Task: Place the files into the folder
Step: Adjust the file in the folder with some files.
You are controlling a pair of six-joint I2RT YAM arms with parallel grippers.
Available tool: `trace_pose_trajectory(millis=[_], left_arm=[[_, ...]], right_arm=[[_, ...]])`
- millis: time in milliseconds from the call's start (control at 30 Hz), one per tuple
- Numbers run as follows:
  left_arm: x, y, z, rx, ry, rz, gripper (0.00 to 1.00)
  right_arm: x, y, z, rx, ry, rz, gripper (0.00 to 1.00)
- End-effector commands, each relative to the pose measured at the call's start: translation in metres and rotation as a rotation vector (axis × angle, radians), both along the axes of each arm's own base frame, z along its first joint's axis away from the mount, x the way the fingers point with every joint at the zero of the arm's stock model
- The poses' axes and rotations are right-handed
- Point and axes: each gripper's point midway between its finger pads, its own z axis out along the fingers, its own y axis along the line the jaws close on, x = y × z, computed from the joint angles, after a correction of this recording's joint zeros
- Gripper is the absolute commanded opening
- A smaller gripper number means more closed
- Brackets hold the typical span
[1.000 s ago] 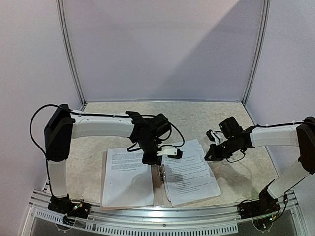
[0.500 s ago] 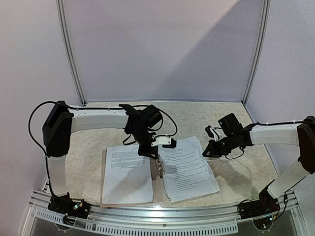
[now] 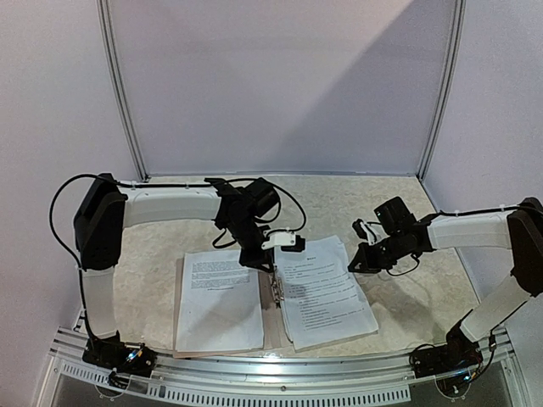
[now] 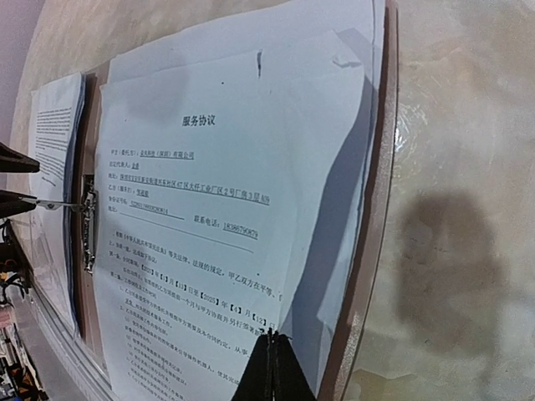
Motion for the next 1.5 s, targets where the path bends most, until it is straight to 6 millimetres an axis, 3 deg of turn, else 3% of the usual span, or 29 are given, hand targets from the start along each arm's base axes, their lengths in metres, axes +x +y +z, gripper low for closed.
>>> trace_pose_trajectory(millis=[0,533,833,1100,1267,1467], left_arm=[[0.016,-0.003,-0.005,-0.008,-0.004,0.024,0.3],[0.026,-0.001,-0.001,-0.032,-0.002,0.05,0.32],[0.031,0.005,-0.005,-0.016,-0.009,0.062,0.32],[0.04,0.02,-0.018,0.012,-0.004,0.076,0.32],[0.029,0.013,-0.009,-0.04,0.031,0.037,0.33],[0.03,0.012,0.001,-0.047,0.016,0.034,0.33]], right_arm=[[0.012,0.01,0.011,0.045,-0.016,-0.004,0.02],[0.008,0.006,-0.004,0.013,0.02,-0.008,0.13],[0.016,0.015,0.0,0.058,0.016,-0.017,0.0],[0.02,0.02,0.003,0.089,0.027,-0.049,0.0],[0.025,0.022,0.004,0.121,0.023,-0.093,0.0],[0.025,0.02,0.0,0.125,0.048,-0.135,0.0]])
